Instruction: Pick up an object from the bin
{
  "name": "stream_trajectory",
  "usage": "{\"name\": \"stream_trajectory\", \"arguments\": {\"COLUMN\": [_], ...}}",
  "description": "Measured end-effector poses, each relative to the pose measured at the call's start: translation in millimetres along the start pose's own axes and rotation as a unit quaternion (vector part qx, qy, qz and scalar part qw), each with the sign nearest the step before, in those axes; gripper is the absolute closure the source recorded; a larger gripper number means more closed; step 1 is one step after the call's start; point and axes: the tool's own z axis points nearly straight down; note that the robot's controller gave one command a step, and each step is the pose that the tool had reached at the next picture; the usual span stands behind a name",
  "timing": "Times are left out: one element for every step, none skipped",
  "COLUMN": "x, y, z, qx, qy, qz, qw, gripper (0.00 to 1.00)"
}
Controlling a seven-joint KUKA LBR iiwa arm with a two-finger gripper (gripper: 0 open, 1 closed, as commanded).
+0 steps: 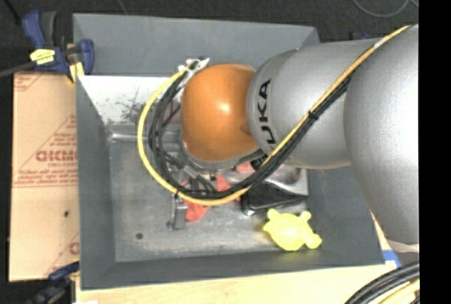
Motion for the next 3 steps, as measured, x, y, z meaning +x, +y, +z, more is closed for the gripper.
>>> {"name": "stream_trajectory", "arguments": {"x": [-1.6, -15.7, -28.7], "y": [-0.9, -28.6, -65.5], "z": [-4.7, 18.1, 40.2], "qx": [-0.001, -0.002, 0.001], "qy": [-0.0037, -0.0054, -0.0035], "qz": [0.002, -0.083, -0.141], "qw": [1.0, 0.9966, 0.9899], "gripper": [0.0, 0.0, 0.0]}}
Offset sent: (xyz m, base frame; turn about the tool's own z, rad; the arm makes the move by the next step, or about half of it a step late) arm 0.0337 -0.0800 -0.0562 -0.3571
